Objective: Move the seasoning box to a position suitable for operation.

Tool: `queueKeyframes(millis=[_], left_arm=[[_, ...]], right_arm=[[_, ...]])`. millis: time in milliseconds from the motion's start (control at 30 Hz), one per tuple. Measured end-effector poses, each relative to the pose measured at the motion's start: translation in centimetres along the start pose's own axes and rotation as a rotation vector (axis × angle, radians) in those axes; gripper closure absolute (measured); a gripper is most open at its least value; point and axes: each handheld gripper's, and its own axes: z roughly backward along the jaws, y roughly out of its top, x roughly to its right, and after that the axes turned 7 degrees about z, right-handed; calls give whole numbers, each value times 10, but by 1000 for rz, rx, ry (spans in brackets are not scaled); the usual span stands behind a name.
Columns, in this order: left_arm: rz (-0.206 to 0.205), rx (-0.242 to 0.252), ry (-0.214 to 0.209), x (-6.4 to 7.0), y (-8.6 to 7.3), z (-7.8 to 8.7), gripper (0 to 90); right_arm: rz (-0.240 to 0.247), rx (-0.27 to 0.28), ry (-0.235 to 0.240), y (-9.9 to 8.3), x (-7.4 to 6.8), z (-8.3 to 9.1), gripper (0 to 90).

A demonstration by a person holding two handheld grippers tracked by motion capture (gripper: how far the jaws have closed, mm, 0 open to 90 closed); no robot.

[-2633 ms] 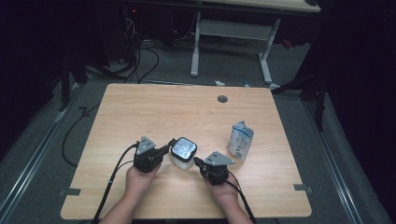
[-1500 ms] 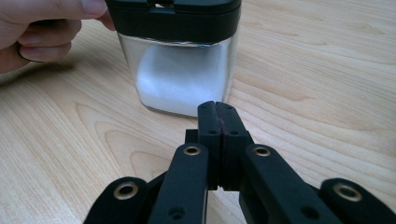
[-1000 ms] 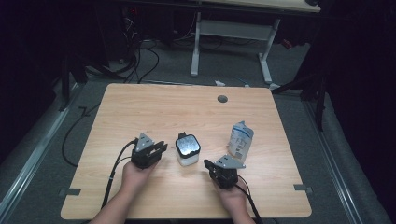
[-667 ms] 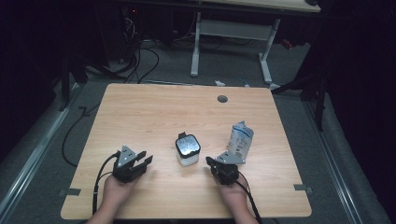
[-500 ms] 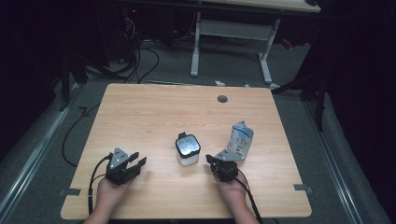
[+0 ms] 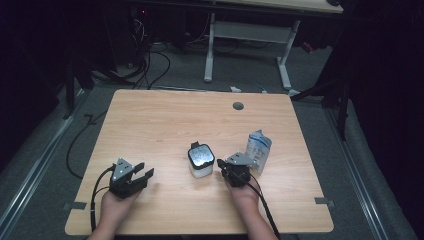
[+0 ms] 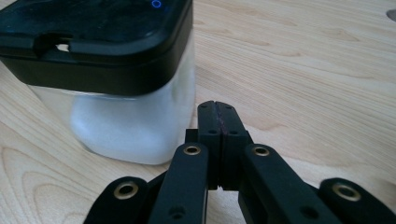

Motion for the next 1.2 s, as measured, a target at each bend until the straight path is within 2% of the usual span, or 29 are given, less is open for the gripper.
queueKeyframes(millis=[67,267,467,633,933,1200], left_arm=[[-6,5,3,0,0,1,531],[-16,6,6,1,0,2,528],[-9,14,1,0,-1,2,524],[14,28,-7,0,-3,5,522],[16,34,-11,0,-1,4,521],[12,32,-22,1,-1,3,519]], right_arm=[[19,1,2,1,-1,-1,899],[27,2,20,2,-7,-2,900],[27,2,32,1,-12,1,899],[26,6,42,0,-17,3,899],[39,15,63,-1,-26,4,899],[33,16,65,0,-27,5,897]])
